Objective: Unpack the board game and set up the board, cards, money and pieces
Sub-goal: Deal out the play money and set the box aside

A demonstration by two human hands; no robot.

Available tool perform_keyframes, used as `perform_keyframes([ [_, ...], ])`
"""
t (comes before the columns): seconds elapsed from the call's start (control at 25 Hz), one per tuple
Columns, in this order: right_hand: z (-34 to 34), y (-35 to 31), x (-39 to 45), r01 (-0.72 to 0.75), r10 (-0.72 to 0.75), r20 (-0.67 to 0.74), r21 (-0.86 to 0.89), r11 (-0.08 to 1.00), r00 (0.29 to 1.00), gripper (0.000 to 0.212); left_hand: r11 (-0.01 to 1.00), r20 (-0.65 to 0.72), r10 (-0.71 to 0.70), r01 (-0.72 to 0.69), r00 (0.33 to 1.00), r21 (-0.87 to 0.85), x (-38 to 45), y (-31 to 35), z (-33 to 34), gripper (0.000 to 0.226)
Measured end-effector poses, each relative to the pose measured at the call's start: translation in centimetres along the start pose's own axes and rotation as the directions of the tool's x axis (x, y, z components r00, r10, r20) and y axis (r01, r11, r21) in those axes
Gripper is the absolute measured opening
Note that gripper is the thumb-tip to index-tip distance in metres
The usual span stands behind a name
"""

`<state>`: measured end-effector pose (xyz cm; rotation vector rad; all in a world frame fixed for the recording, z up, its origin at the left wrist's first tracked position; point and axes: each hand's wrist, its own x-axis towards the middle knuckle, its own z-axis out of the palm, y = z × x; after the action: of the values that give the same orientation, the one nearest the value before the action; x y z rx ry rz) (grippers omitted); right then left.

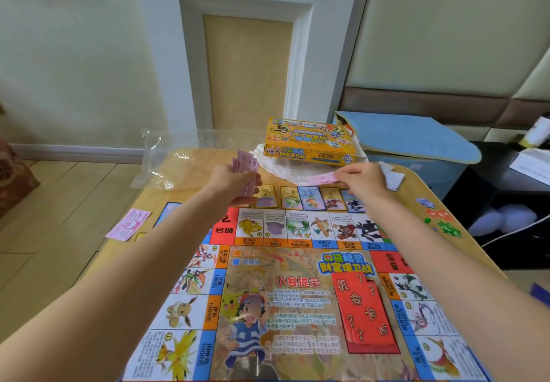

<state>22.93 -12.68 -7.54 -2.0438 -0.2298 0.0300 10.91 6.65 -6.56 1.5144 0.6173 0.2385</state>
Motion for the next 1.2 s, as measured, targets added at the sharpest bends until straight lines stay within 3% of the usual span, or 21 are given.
perform_keyframes([
  [0.16,-2.9,2.9,1.3,-0.163,0.163,-0.062,-0.005,0.987,0.985,0.011,1.0,0.038,0.008,-0.007,0.999,-0.024,-0.3,0.2,1.4,0.005],
  [0.48,-2.7,1.8,1.5,-0.039,0.04,0.002,-0.177,0.983,0.999,0.014,1.0,0.113,-0.004,0.002,0.994,0.016,-0.7,0.4,5.0,0.006],
  [0.72,-2.7,2.5,1.4,0.045,-0.019,0.07,-0.4,0.915,0.997,0.012,1.0,0.123,-0.002,0.001,0.992,0.008,-0.8,0.4,6.3,0.01],
  [0.88,-3.1,3.2,1.0,0.098,-0.048,0.138,-0.383,0.918,0.989,0.015,1.0,0.129,-0.008,0.006,0.992,0.015,-0.9,0.1,6.3,0.008],
  [1.08,-4.3,2.3,1.1,0.058,-0.042,0.152,-0.099,0.993,0.987,0.019,0.999,0.144,-0.037,0.031,0.989,0.042,-1.1,0.0,7.0,0.009],
  [1.2,-4.6,2.4,0.9,0.106,-0.011,0.341,-0.262,0.959,0.94,0.019,0.993,0.157,-0.104,0.094,0.982,0.07,-1.3,-0.1,7.3,0.017],
])
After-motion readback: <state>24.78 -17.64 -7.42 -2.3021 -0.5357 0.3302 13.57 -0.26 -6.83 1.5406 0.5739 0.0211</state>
